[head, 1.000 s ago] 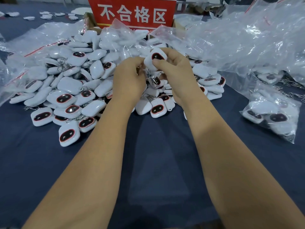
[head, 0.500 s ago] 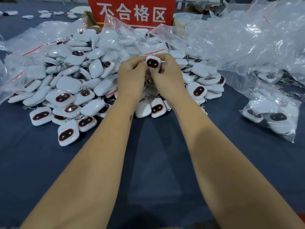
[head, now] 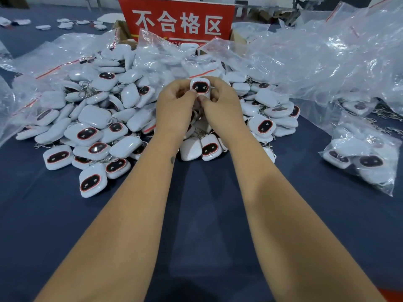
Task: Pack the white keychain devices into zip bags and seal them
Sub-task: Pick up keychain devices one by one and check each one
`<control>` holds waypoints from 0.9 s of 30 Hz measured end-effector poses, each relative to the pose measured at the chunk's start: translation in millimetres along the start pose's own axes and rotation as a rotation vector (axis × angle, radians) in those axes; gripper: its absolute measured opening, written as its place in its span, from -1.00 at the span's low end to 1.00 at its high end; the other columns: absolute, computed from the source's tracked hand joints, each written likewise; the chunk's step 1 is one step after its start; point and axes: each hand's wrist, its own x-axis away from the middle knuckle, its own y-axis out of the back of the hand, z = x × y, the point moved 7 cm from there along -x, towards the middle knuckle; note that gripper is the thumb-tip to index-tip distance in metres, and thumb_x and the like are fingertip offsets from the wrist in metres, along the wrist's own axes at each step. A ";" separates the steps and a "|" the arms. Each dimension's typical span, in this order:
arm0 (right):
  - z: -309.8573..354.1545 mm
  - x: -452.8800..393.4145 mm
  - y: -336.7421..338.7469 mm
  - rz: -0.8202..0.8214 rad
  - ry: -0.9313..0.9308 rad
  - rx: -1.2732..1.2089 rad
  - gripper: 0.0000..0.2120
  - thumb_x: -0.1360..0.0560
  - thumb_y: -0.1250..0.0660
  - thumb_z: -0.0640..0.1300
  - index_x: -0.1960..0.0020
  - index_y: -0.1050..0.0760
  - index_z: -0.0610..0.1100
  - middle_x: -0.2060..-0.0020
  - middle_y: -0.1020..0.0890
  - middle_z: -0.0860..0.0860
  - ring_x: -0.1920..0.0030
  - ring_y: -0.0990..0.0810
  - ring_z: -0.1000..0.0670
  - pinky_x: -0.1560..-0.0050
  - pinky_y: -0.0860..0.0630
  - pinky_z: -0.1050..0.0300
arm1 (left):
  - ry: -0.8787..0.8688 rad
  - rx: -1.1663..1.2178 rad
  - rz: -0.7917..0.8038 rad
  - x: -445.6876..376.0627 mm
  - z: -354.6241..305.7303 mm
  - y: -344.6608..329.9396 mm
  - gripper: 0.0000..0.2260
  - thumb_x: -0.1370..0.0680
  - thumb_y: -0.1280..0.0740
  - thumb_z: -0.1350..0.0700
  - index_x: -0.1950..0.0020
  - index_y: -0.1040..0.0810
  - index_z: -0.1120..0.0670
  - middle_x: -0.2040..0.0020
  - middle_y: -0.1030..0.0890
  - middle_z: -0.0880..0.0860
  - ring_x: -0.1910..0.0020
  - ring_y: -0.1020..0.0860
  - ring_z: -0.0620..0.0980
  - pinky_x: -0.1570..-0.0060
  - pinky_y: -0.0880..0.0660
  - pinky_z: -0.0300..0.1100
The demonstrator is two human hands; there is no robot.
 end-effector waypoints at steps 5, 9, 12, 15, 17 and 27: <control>0.3 4.5 5.4 0.052 -0.023 -0.037 -0.66 -0.57 -0.26 -0.33 -0.27 -0.43 -0.02 0.04 -0.69 -0.15 0.01 -0.68 -0.15 0.01 -0.63 -0.02 | -0.002 0.010 0.139 -1.6 -0.6 -0.6 -0.81 -0.54 -0.32 0.20 0.04 -0.67 -0.05 0.10 -0.72 0.01 0.03 -0.68 0.01 -0.05 -0.61 0.00; 1.7 7.3 4.2 0.059 -0.012 -0.057 -0.69 -0.55 -0.25 -0.35 -0.12 -0.48 0.04 0.11 -0.69 -0.20 0.02 -0.65 -0.28 0.00 -0.62 -0.24 | -0.007 -0.026 0.166 -2.1 -1.6 0.5 -0.82 -0.53 -0.33 0.16 -0.06 -0.68 0.00 0.02 -0.71 0.07 -0.04 -0.66 0.09 -0.15 -0.57 0.13; 0.9 8.1 3.2 0.062 -0.011 -0.054 -0.67 -0.54 -0.25 -0.36 -0.05 -0.49 0.07 0.17 -0.70 -0.16 0.04 -0.64 -0.30 0.01 -0.60 -0.28 | -0.017 -0.053 0.174 0.2 -3.9 0.1 -0.83 -0.51 -0.35 0.16 -0.01 -0.70 -0.03 0.04 -0.70 0.09 -0.02 -0.66 0.10 -0.13 -0.57 0.16; 0.8 7.6 3.6 0.061 -0.008 -0.045 -0.68 -0.53 -0.25 -0.36 -0.06 -0.50 0.06 0.19 -0.70 -0.15 0.12 -0.66 -0.27 0.02 -0.61 -0.26 | -0.015 -0.047 0.179 1.6 -6.1 0.2 -0.84 -0.45 -0.36 0.09 0.09 -0.70 -0.11 0.06 -0.70 0.08 0.03 -0.65 0.09 -0.06 -0.60 0.11; 0.8 7.3 3.6 0.063 -0.003 -0.035 -0.68 -0.53 -0.24 -0.37 -0.07 -0.51 0.03 0.20 -0.70 -0.16 0.13 -0.66 -0.27 0.05 -0.62 -0.26 | -0.012 -0.051 0.183 1.7 -6.2 0.3 -0.83 -0.42 -0.36 0.07 0.08 -0.71 -0.10 0.10 -0.70 0.06 0.06 -0.65 0.06 -0.02 -0.61 0.08; 1.1 6.9 2.4 0.079 -0.015 -0.057 -0.71 -0.54 -0.26 -0.36 -0.10 -0.50 0.00 0.14 -0.70 -0.21 0.16 -0.64 -0.15 0.03 -0.61 -0.22 | -0.005 -0.080 0.221 0.9 -3.4 -1.7 -0.84 -0.52 -0.33 0.12 0.02 -0.70 0.00 0.31 -0.64 -0.07 0.25 -0.59 -0.04 0.17 -0.53 -0.01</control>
